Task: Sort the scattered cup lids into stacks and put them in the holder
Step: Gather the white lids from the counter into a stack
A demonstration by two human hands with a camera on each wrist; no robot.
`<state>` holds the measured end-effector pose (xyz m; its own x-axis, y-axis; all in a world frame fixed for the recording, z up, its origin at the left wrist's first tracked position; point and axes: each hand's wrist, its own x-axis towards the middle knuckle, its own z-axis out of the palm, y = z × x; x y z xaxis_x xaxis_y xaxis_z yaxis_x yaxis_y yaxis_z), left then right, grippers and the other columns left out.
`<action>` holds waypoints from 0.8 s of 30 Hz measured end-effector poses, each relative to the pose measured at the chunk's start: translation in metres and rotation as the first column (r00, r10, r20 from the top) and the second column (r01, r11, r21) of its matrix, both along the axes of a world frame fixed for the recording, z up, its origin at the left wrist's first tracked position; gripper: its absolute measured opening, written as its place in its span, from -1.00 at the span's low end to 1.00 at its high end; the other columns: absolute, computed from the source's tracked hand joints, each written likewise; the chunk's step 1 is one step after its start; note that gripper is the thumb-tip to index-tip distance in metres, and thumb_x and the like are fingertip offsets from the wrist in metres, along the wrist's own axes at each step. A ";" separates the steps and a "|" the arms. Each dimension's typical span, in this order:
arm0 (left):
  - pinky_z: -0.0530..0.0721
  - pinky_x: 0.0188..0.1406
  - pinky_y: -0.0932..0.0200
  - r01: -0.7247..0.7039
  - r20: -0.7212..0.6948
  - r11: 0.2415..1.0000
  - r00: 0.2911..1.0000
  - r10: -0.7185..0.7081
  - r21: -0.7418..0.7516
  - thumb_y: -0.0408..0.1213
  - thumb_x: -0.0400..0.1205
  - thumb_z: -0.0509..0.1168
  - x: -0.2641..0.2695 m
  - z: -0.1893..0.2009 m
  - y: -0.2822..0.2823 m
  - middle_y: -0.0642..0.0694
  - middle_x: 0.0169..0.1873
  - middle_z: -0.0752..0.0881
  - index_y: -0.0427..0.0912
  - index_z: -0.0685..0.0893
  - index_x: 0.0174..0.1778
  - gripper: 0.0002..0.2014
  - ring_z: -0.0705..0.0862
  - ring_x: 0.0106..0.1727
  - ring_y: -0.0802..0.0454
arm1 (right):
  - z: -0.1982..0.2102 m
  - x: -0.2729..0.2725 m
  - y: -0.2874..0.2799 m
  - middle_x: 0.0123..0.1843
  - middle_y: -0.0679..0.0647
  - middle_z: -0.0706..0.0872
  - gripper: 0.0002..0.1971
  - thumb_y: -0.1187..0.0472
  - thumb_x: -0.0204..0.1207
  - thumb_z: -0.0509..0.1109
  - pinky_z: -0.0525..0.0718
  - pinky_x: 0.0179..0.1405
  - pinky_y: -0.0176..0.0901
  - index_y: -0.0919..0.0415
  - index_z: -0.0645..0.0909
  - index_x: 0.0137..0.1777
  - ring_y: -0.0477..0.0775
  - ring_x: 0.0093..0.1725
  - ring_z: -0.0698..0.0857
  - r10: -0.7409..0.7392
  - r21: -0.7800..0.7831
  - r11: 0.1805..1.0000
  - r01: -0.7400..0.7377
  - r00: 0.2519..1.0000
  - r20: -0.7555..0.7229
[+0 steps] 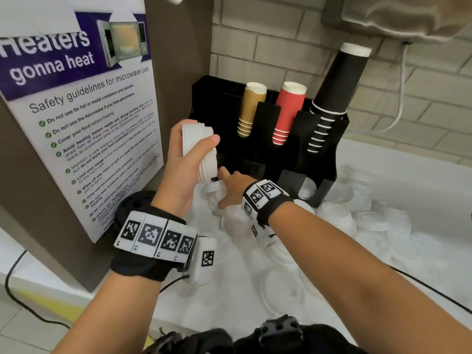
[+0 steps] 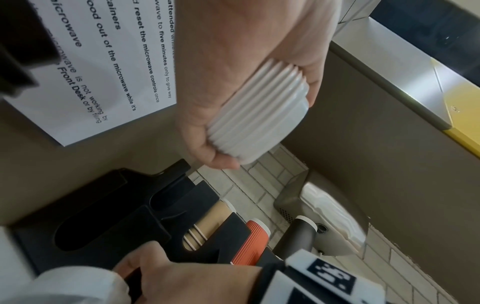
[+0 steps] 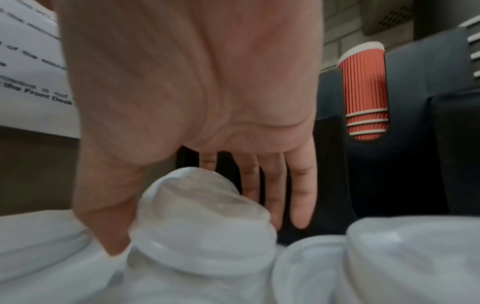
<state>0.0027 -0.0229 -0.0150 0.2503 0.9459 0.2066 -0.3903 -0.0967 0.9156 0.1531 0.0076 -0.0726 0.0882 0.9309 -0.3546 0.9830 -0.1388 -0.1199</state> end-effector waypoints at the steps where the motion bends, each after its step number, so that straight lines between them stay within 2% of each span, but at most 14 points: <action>1: 0.65 -0.15 0.23 0.002 0.001 1.000 1.000 -0.002 0.000 0.08 0.22 0.49 -0.001 0.000 0.000 0.15 -0.03 0.63 0.25 0.57 0.05 -0.53 0.67 -0.12 0.28 | -0.001 -0.001 0.002 0.19 0.17 0.50 -0.19 -0.07 0.31 0.57 0.70 -0.08 0.11 0.02 0.19 0.45 0.24 -0.01 0.65 0.014 0.022 1.000 -0.013 0.999 -0.040; 3: 0.66 -0.22 0.24 0.010 0.016 1.000 1.000 -0.010 -0.003 0.05 0.24 0.49 -0.002 0.001 0.000 0.12 -0.06 0.63 0.23 0.58 0.04 -0.55 0.69 -0.18 0.27 | -0.004 -0.002 0.007 0.27 0.15 0.49 -0.18 -0.09 0.33 0.55 0.61 -0.03 0.01 -0.02 0.18 0.52 0.16 0.03 0.58 0.049 0.068 0.997 -0.040 0.990 -0.133; 5: 0.68 -0.20 0.21 0.012 0.033 1.000 0.999 -0.012 -0.009 0.00 0.28 0.49 -0.003 0.001 0.000 0.08 -0.05 0.64 0.20 0.58 0.05 -0.58 0.71 -0.17 0.23 | -0.005 -0.005 0.013 0.37 0.12 0.51 -0.12 -0.11 0.34 0.55 0.55 0.16 -0.06 -0.07 0.14 0.58 0.09 0.17 0.54 0.067 0.074 0.996 -0.049 0.960 -0.273; 7: 0.68 -0.05 0.12 -0.009 0.040 1.000 0.999 0.009 -0.015 -0.05 0.33 0.47 -0.003 0.002 0.000 0.04 0.00 0.63 0.19 0.57 0.05 -0.62 0.68 -0.04 0.14 | -0.001 -0.009 0.017 0.43 0.11 0.52 -0.07 -0.09 0.33 0.60 0.57 0.36 0.06 -0.09 0.13 0.60 0.10 0.36 0.54 0.044 0.057 0.998 -0.017 0.860 -0.508; 9: 0.66 0.09 -0.01 -0.025 0.037 0.999 0.999 0.025 -0.020 -0.05 0.33 0.46 -0.004 0.004 0.001 0.01 0.05 0.61 0.19 0.56 0.06 -0.61 0.63 0.07 0.07 | 0.006 -0.011 0.017 0.41 0.16 0.55 -0.08 0.01 0.38 0.60 0.61 0.35 0.17 -0.02 0.12 0.62 0.16 0.38 0.57 0.020 0.059 0.998 0.031 0.707 -0.706; 10: 0.66 0.13 -0.05 -0.023 0.037 0.999 0.999 0.024 -0.024 -0.05 0.33 0.46 -0.004 0.005 0.001 0.00 0.07 0.60 0.18 0.55 0.07 -0.60 0.63 0.10 0.05 | 0.010 -0.010 0.017 0.42 0.19 0.55 -0.09 0.06 0.40 0.60 0.60 0.38 0.18 0.04 0.11 0.64 0.17 0.39 0.57 0.012 0.064 0.997 0.054 0.666 -0.746; 11: 0.66 0.15 -0.08 -0.021 0.040 0.999 0.999 0.022 -0.027 -0.06 0.35 0.45 -0.004 0.006 0.001 -0.01 0.08 0.60 0.17 0.55 0.08 -0.61 0.63 0.12 0.03 | 0.014 -0.009 0.018 0.44 0.20 0.53 -0.08 0.05 0.40 0.60 0.56 0.42 0.16 0.10 0.12 0.65 0.16 0.42 0.54 0.006 0.071 0.995 0.069 0.673 -0.740; 12: 0.66 0.16 -0.07 -0.020 0.045 0.999 0.999 0.022 -0.025 -0.08 0.36 0.44 -0.004 0.006 0.001 -0.03 0.09 0.60 0.15 0.54 0.09 -0.61 0.63 0.12 0.02 | 0.018 -0.007 0.018 0.48 0.19 0.50 -0.04 0.01 0.37 0.61 0.51 0.47 0.12 0.16 0.13 0.66 0.14 0.46 0.51 0.002 0.083 0.994 0.076 0.726 -0.687; 15: 0.67 0.08 0.06 -0.014 0.046 1.000 0.999 0.015 -0.023 -0.02 0.30 0.48 -0.004 0.005 0.002 0.00 0.06 0.61 0.17 0.55 0.09 -0.56 0.65 0.08 0.06 | 0.024 -0.002 0.020 0.49 0.17 0.49 -0.08 -0.10 0.32 0.61 0.54 0.42 0.01 0.24 0.28 0.60 0.14 0.43 0.51 0.026 0.106 0.994 0.008 0.948 -0.317; 17: 0.67 0.04 0.09 -0.008 0.041 1.000 0.999 0.009 -0.027 0.06 0.23 0.49 -0.004 0.005 0.003 0.01 0.05 0.61 0.18 0.56 0.09 -0.50 0.65 0.06 0.08 | 0.023 -0.003 0.018 0.36 0.18 0.61 -0.21 -0.13 0.32 0.60 0.64 0.27 -0.02 0.29 0.48 0.45 0.15 0.30 0.61 0.069 0.001 0.998 -0.069 0.995 -0.072; 18: 0.67 0.03 0.07 -0.007 0.041 1.000 0.999 0.008 -0.030 0.07 0.22 0.49 -0.004 0.005 0.004 0.00 0.07 0.61 0.18 0.56 0.10 -0.48 0.64 0.07 0.07 | 0.020 -0.005 0.015 0.29 0.17 0.66 -0.23 -0.17 0.29 0.61 0.68 0.21 -0.02 0.29 0.54 0.39 0.14 0.23 0.66 0.087 -0.068 0.994 -0.087 0.996 -0.007; 20: 0.68 0.02 0.03 -0.005 0.043 0.999 0.999 0.006 -0.036 0.07 0.22 0.49 -0.004 0.004 0.006 -0.02 0.09 0.60 0.17 0.56 0.12 -0.47 0.65 0.08 0.05 | 0.010 -0.008 0.010 0.22 0.11 0.69 -0.14 -0.22 0.18 0.64 0.72 0.16 0.03 0.25 0.48 0.39 0.13 0.15 0.69 0.097 -0.118 0.989 -0.094 0.995 0.013; 22: 0.73 -0.08 0.09 0.001 0.055 0.999 0.998 0.002 -0.046 0.06 0.23 0.50 -0.005 0.005 0.007 -0.02 0.08 0.61 0.19 0.57 0.11 -0.48 0.69 0.03 0.08 | -0.003 -0.013 0.005 0.18 0.09 0.64 0.02 -0.19 0.09 0.69 0.74 0.10 0.10 0.18 0.27 0.46 0.16 0.12 0.69 0.080 -0.056 0.995 -0.084 0.994 -0.068; 24: 0.72 -0.12 0.13 -0.005 0.057 0.999 0.998 0.008 -0.046 0.06 0.22 0.50 -0.005 0.004 0.009 -0.02 0.08 0.61 0.18 0.57 0.11 -0.47 0.68 0.02 0.08 | -0.013 -0.019 0.003 0.09 0.09 0.61 0.07 -0.15 0.07 0.71 0.76 0.03 0.15 0.06 0.15 0.49 0.19 0.06 0.70 0.078 0.014 0.997 -0.077 0.990 -0.120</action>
